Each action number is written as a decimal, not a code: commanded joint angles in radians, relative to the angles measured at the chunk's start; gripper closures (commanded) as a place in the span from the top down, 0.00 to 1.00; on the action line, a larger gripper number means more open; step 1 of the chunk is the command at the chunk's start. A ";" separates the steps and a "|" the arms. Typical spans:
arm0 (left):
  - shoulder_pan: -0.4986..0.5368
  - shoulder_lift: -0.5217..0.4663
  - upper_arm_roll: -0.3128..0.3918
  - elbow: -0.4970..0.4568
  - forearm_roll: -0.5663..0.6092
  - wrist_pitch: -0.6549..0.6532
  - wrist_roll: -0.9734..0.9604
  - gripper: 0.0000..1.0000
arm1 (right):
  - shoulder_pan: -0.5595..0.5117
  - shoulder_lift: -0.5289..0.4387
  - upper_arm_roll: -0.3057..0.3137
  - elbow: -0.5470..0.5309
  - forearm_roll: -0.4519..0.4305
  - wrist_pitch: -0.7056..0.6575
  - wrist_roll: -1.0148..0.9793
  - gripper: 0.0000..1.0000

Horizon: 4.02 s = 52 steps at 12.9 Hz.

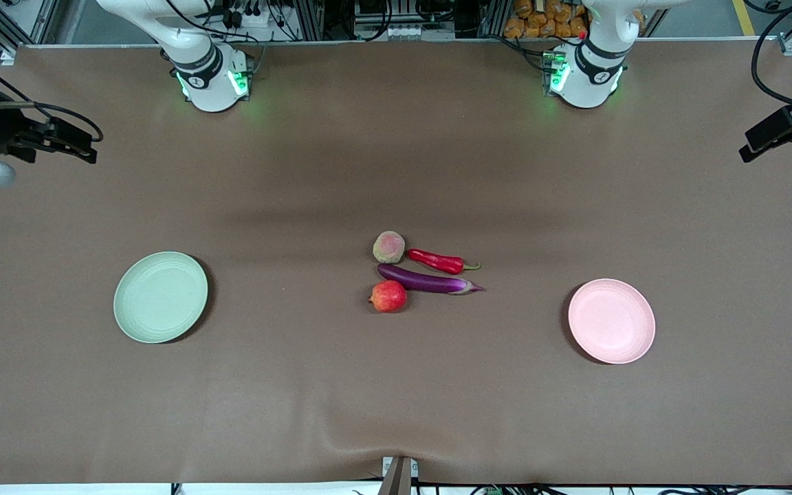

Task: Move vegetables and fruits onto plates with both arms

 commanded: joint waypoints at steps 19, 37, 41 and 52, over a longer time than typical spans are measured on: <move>-0.313 0.632 -0.330 -0.231 0.130 0.895 -1.653 1.00 | 0.039 0.161 0.412 -0.195 0.044 0.395 0.943 1.00; -0.437 0.763 -0.223 -0.302 0.260 1.274 -2.020 1.00 | 0.111 0.661 0.380 -0.049 0.469 0.885 1.117 1.00; -0.452 0.772 -0.203 -0.300 0.267 1.274 -2.018 1.00 | 0.162 0.652 0.379 -0.092 0.440 0.940 1.109 1.00; -0.442 0.758 -0.201 -0.291 0.270 1.270 -2.009 1.00 | 0.209 0.605 0.383 -0.232 0.258 0.940 0.756 1.00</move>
